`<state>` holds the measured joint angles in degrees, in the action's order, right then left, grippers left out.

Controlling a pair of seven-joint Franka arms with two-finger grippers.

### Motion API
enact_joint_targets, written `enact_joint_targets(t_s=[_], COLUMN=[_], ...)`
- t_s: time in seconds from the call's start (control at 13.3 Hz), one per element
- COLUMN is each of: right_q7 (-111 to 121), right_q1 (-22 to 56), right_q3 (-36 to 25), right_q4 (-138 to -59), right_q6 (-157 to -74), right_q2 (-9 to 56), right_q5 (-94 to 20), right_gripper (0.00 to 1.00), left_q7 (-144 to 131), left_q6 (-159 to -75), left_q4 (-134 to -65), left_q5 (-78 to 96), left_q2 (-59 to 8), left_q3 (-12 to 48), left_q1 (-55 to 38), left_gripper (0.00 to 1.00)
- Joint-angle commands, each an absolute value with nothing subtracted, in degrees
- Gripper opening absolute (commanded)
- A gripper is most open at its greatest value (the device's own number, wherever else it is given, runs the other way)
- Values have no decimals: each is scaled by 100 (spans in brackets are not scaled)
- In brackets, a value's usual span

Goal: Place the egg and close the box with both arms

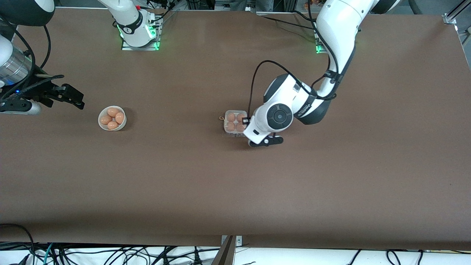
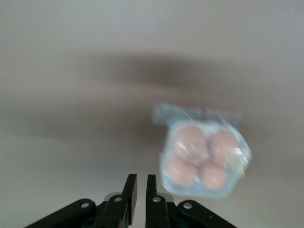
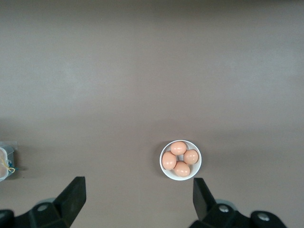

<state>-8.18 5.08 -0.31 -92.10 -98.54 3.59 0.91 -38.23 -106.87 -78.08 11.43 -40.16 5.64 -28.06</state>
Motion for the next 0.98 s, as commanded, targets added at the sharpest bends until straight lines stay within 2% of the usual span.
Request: enact_joint_targets(t_s=[0.0, 0.23, 0.45, 0.6, 0.68, 0.83, 0.9], right_q7=[-747, -747, -747, -747, -738, -747, -747], right_q1=[439, 439, 439, 439, 439, 439, 439], right_q3=[35, 35, 44, 35, 44, 35, 44], right_q4=[-9185, -9185, -9185, -9185, -9185, -9185, -9185], right_q6=[-9861, -9870, -9870, -9870, -9870, -9870, -9870], right_q2=[343, 343, 343, 343, 343, 343, 343], right_q5=[123, 123, 123, 123, 114, 123, 123], right_gripper=[100, 100, 100, 100, 100, 100, 100], left_q7=[-3859, -3815, -2825, -2453, -2452, -2400, -2312], left_q6=[-10521, -10319, -9688, -9598, -9598, -9642, -9633], left_q4=[-7631, -7173, -7128, -7110, -7102, -7075, -7084], left_q5=[879, 731, 124, 53, -104, -377, -352], left_q2=[-3639, -3604, -3472, -3463, -3454, -3157, -3068], left_q3=[-24, -404, -422, -475, -466, -431, -422], left_q1=[-2786, -2638, -2286, -2032, -1917, -1576, -1399], left_gripper=[41, 65, 75, 86, 87, 100, 100])
